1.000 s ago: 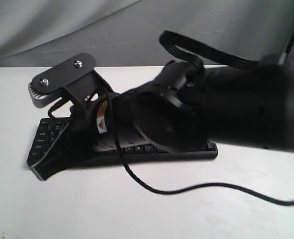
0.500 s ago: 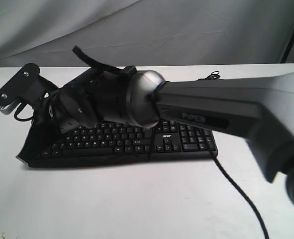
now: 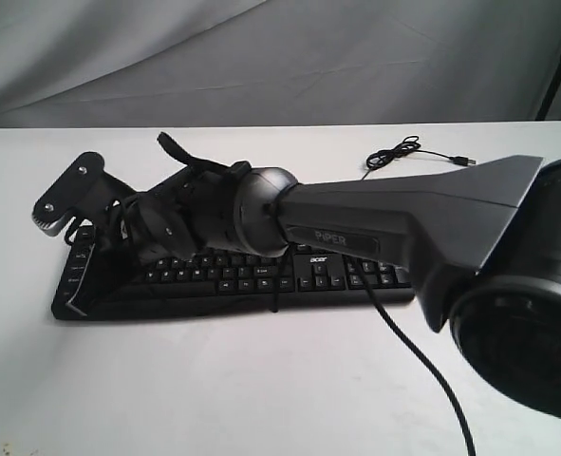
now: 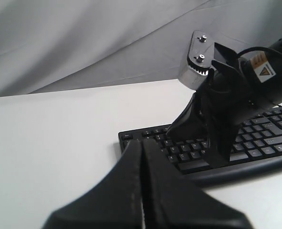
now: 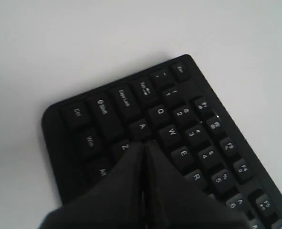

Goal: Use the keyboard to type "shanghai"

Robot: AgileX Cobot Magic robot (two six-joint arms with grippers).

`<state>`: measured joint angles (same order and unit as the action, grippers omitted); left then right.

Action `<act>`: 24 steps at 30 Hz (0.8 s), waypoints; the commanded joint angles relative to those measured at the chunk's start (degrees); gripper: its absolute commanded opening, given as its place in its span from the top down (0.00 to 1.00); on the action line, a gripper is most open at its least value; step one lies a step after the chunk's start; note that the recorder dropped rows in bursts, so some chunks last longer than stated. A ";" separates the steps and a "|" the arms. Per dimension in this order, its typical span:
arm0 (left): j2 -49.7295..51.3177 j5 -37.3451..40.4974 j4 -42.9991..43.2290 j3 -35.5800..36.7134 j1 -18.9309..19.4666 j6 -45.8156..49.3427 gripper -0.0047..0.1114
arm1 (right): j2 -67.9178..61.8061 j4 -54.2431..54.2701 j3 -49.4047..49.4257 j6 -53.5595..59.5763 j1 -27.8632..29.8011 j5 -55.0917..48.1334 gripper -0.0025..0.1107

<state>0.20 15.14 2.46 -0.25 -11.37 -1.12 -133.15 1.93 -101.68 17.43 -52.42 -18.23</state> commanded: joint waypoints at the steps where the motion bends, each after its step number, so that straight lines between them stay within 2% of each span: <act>1: -0.20 -0.28 0.04 0.25 -0.23 -0.16 0.96 | -0.94 0.60 -0.43 3.55 0.67 2.55 0.98; 5: -0.20 -0.28 0.04 0.25 -0.23 -0.16 0.96 | -1.99 0.60 -1.02 5.53 0.67 5.08 0.98; 11: -0.20 -0.28 0.04 0.25 -0.23 -0.16 0.96 | -5.11 1.72 -7.15 6.70 0.98 -2.34 0.98; 19: -0.20 -0.28 0.04 0.25 -0.23 -0.16 0.96 | -5.23 2.35 -7.38 10.26 1.68 -1.15 0.98; 24: -0.20 -0.28 0.04 0.25 -0.23 -0.16 0.96 | -7.68 7.26 -7.38 15.75 1.68 1.20 0.98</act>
<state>0.20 15.14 2.46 -0.25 -11.37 -1.12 -140.20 7.47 -108.88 31.80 -51.01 -18.25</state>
